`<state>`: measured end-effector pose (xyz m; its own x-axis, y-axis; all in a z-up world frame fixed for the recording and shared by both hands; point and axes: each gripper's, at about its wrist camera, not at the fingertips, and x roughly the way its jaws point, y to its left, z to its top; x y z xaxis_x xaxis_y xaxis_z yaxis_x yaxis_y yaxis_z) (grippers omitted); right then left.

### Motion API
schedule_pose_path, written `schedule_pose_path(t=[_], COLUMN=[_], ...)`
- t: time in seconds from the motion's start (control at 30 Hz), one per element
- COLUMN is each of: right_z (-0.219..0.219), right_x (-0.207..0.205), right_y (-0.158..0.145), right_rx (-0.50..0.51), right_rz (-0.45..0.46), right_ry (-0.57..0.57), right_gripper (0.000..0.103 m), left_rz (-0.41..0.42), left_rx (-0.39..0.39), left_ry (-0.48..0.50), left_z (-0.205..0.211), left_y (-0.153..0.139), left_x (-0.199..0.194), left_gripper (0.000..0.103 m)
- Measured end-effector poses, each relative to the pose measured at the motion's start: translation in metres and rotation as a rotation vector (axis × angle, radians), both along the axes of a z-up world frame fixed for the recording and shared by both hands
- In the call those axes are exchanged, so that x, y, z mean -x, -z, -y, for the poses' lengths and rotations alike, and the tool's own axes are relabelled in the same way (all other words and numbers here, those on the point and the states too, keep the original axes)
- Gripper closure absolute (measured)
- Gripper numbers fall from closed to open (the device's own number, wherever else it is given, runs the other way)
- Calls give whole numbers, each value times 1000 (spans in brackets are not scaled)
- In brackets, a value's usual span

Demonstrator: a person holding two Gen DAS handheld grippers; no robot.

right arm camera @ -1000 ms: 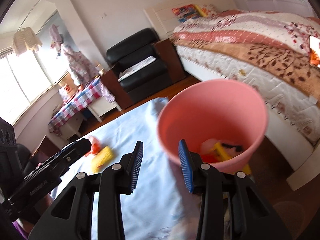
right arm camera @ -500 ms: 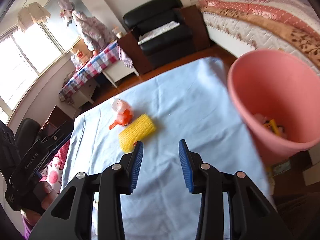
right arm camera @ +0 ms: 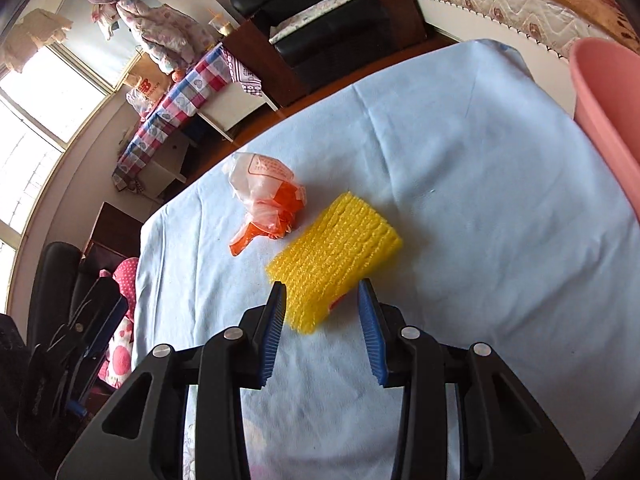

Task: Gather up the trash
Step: 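Move both open tools back over the table, then grasp the yellow foam net with the right tool while the left tool grasps the orange-white plastic bag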

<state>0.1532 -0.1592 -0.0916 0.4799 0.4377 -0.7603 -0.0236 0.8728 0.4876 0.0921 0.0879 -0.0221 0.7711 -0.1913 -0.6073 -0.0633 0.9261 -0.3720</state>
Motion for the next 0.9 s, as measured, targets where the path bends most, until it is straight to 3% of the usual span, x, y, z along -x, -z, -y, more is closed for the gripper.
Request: schedule_pose_path(t=[0.13, 0.2, 0.3, 0.73, 0.9], right_z=[-8, -8, -2, 49, 65], right_x=[-1, 0, 3, 42, 48], right_y=[2, 2, 2, -29, -29], right_rx=[42, 60, 53, 98, 86], right_rz=[31, 55, 73, 206, 215], right_ry=[1, 1, -7, -3, 9], right_gripper=[66, 83, 93, 94, 94], left_rz=[-11, -19, -27, -126, -166], left_rx=[10, 16, 15, 71, 62], left_ry=[9, 17, 31, 46, 31], left_z=[3, 6, 11, 46, 58], left_y=[5, 7, 11, 40, 55], left_x=[-6, -10, -16, -54, -70], left_gripper=[52, 52, 52, 54, 63])
